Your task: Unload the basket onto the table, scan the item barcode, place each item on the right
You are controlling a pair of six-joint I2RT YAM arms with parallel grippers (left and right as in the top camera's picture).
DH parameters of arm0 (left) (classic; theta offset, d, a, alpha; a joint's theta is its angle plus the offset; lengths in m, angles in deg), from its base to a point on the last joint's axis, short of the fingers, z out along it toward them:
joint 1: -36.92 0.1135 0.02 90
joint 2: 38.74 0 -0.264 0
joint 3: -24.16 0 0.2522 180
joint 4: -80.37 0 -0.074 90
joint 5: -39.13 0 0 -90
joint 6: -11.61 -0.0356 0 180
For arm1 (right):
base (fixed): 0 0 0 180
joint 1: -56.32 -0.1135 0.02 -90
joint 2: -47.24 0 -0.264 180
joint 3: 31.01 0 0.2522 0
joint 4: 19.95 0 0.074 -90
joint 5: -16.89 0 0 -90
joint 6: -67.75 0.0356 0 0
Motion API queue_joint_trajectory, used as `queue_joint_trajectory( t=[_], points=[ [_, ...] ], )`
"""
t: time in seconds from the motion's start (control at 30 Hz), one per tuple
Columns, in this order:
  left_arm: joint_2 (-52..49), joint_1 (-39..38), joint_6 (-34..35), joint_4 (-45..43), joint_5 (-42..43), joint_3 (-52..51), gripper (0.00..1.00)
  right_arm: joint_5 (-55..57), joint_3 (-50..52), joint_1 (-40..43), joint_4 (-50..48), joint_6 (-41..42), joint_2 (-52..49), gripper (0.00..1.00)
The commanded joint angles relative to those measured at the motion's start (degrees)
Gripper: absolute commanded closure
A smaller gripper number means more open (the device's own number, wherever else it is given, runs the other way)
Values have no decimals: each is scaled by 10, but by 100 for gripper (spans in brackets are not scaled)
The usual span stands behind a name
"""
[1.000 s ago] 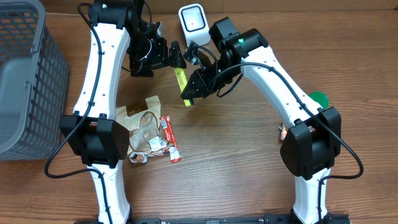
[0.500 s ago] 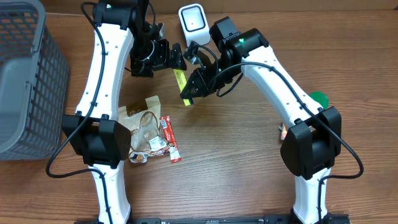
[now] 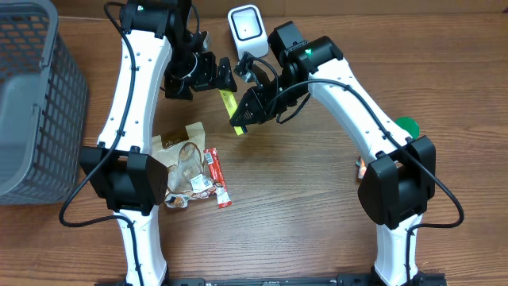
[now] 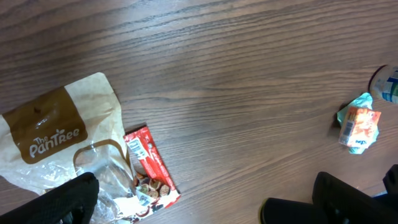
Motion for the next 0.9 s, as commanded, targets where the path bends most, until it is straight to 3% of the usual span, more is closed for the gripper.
queue_joint_trajectory(
  t=[0.0, 0.87],
  points=[
    [4, 4, 0, 13, -50, -7, 2, -18, -13, 13, -9, -2, 7, 96],
    [4, 4, 16, 29, -100, -8, 1, -18, -13, 13, -15, -2, 7, 95]
  ],
)
